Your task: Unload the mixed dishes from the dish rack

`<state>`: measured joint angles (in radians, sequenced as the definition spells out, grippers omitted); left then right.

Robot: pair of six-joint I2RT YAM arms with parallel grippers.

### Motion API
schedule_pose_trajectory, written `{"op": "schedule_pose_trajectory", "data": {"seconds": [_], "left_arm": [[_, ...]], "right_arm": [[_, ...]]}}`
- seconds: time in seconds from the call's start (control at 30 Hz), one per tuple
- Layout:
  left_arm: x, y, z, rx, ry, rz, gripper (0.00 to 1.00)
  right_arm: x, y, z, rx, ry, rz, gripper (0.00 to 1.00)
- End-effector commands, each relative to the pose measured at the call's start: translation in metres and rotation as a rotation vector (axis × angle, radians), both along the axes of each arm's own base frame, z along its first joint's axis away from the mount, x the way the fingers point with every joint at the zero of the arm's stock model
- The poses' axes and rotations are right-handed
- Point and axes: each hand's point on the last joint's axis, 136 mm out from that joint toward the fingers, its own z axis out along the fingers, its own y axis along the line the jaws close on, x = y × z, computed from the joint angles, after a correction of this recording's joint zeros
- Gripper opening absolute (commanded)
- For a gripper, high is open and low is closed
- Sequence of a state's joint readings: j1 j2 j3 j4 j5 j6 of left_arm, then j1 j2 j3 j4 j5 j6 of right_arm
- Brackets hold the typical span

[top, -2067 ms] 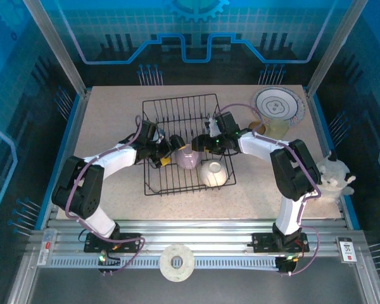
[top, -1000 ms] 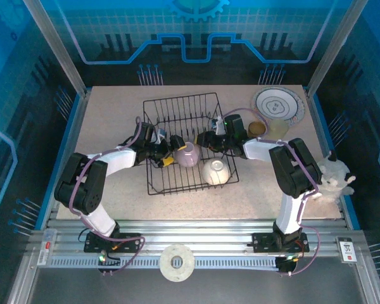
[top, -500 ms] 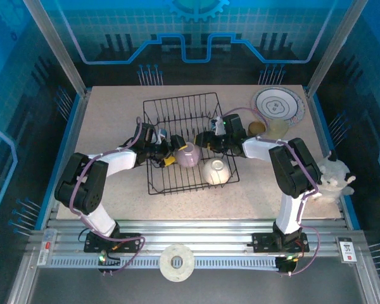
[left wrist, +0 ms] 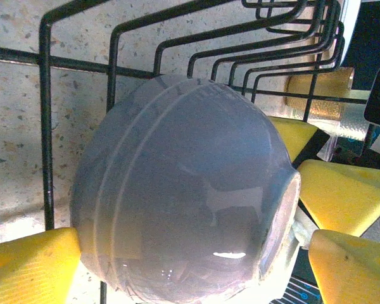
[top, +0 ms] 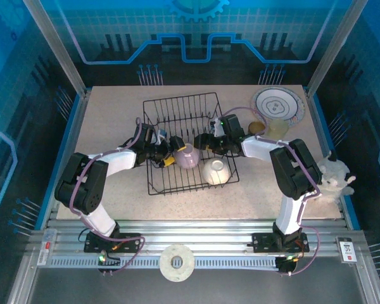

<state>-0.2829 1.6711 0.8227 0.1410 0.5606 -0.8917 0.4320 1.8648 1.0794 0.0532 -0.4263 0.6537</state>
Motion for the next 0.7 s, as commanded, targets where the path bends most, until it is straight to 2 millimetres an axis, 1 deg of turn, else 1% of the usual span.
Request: {"op": "schedule_pose_trajectory", "data": {"seconds": [0.0, 0.2, 0.47, 0.57, 0.67], "left_arm": [[-0.009, 0.001, -0.022, 0.016, 0.063, -0.003, 0.90], [-0.008, 0.000, -0.025, 0.013, 0.073, -0.003, 0.85], [-0.009, 0.001, -0.030, 0.020, 0.092, -0.004, 0.79], [-0.009, 0.001, -0.031, 0.024, 0.096, -0.004, 0.78], [-0.009, 0.001, -0.031, 0.027, 0.098, -0.004, 0.78]], "right_arm": [[-0.048, -0.001, -0.043, -0.078, 0.166, 0.069, 0.84], [-0.048, 0.006, -0.030, -0.042, 0.128, 0.098, 0.86], [-0.045, 0.006, -0.016, -0.020, 0.066, 0.096, 0.91], [-0.043, 0.004, -0.014, -0.015, 0.064, 0.091, 0.91], [-0.042, 0.002, -0.016, -0.013, 0.079, 0.082, 0.92]]}}
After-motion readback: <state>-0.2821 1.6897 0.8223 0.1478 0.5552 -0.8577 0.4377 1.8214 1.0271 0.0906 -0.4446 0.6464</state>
